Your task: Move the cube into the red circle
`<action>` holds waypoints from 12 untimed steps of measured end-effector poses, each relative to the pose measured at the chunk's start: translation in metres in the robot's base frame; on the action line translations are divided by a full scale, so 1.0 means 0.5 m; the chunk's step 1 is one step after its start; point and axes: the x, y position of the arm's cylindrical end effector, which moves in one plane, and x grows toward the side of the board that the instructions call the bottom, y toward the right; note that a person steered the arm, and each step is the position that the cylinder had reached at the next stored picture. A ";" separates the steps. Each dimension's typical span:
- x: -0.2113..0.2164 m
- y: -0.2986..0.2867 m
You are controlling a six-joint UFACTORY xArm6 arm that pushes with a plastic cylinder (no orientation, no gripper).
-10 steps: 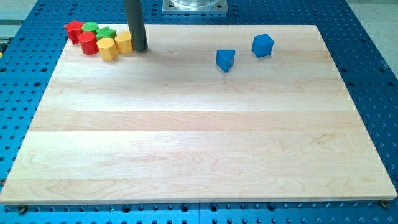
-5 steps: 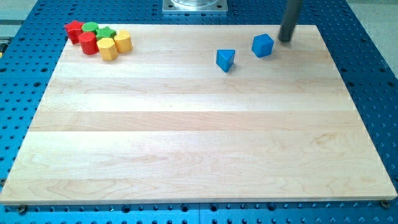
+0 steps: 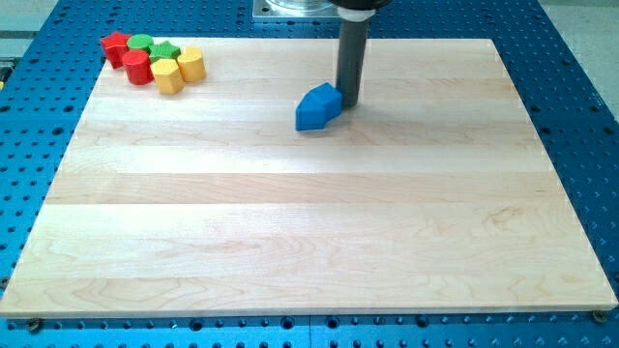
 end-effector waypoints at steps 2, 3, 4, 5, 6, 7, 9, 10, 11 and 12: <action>0.093 -0.078; 0.071 -0.162; 0.064 -0.261; 0.066 -0.365; 0.049 -0.423; 0.021 -0.458; 0.017 -0.508; 0.022 -0.548; 0.030 -0.579; 0.000 -0.587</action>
